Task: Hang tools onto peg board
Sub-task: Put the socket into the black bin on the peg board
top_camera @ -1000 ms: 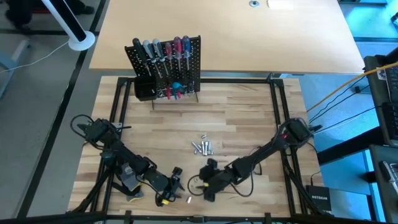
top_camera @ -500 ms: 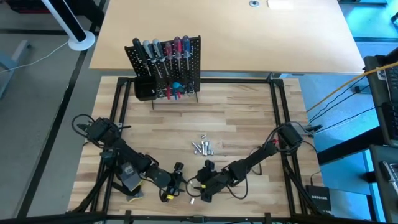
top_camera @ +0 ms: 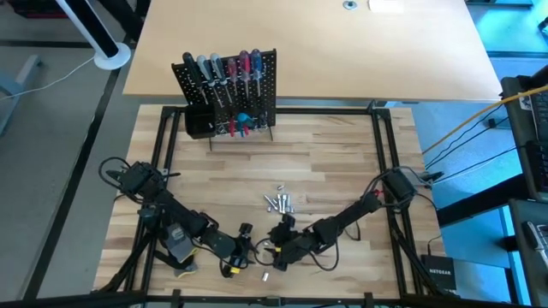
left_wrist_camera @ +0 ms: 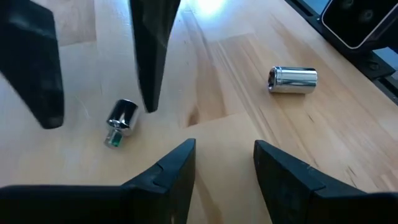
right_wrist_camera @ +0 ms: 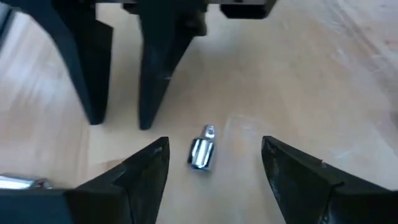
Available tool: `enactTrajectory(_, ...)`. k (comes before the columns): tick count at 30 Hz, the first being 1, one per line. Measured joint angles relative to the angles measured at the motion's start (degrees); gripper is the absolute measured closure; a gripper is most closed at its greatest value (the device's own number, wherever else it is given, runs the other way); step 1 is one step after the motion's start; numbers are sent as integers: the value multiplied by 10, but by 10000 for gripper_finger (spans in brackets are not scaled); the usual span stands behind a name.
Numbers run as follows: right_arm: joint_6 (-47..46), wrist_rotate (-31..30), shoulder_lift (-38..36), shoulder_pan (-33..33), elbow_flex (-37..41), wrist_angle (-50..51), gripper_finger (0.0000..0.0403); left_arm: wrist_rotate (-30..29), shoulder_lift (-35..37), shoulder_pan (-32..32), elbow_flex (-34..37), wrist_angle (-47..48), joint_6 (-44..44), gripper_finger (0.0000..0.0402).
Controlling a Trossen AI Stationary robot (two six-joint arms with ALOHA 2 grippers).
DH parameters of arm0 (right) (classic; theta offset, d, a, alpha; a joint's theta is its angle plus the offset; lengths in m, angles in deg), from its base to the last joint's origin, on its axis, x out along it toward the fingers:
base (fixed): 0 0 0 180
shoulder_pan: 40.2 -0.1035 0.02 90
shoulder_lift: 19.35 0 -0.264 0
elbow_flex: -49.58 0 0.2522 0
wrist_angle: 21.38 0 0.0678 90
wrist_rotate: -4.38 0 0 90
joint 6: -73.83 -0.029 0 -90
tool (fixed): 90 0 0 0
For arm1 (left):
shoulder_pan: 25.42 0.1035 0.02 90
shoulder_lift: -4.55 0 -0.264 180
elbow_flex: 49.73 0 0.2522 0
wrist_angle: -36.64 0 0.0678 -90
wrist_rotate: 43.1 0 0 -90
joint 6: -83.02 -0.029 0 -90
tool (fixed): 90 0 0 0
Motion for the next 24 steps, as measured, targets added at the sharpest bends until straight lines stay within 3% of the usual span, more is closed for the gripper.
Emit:
enactTrajectory(9, 17, -12, 41, -2, -1, -44, 175, 0, 13, -5, 0, 16, 26, 249)
enactTrajectory(13, 26, -41, 45, -3, -1, -45, 217, 2, 13, -12, 0, 26, 32, 249)
enactTrajectory(21, 43, -39, 46, -2, -1, -46, 329, -5, 15, -37, 0, 40, 69, 249)
enactTrajectory(24, 47, -40, 46, -2, -1, -48, 343, -4, 18, -44, 0, 45, 84, 249)
